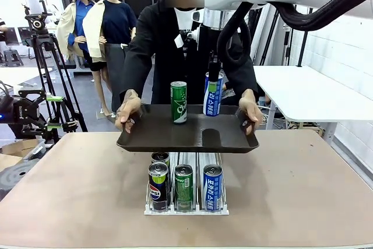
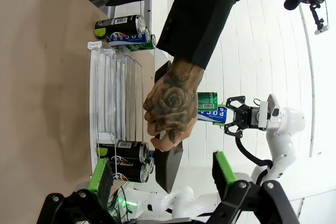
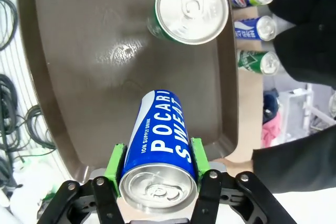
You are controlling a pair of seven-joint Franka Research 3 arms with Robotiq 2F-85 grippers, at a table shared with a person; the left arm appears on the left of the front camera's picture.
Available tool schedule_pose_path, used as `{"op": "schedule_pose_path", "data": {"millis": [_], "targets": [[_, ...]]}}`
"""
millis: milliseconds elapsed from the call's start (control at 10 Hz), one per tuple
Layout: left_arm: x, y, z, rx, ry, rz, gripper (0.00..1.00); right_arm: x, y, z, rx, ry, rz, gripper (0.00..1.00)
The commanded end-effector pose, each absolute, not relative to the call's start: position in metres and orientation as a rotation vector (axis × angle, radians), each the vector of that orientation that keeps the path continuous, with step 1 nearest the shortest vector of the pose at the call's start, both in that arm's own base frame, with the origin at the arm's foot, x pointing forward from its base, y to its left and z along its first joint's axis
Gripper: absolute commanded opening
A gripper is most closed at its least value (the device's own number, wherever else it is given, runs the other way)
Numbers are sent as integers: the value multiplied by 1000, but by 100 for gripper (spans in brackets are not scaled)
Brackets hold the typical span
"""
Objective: Retrieve and hand over the desired beverage to the person.
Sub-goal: Place the picked can on the Handle tray extended by the person.
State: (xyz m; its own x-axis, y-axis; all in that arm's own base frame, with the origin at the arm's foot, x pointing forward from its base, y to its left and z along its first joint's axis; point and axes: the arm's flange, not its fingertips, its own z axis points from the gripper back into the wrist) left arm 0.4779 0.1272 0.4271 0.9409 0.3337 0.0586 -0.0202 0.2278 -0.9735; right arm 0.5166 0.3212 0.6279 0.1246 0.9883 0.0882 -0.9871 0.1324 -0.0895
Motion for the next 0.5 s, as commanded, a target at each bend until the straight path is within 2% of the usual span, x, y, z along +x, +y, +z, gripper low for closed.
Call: {"op": "schedule_pose_path", "data": {"millis": [0,400], "targets": [[477,127,429,-1332,-276,243,100,519,328,623,10,-115,1474,0],[477,127,429,-1332,-276,243,100,525,333,611,47,-70,1484,0]]}}
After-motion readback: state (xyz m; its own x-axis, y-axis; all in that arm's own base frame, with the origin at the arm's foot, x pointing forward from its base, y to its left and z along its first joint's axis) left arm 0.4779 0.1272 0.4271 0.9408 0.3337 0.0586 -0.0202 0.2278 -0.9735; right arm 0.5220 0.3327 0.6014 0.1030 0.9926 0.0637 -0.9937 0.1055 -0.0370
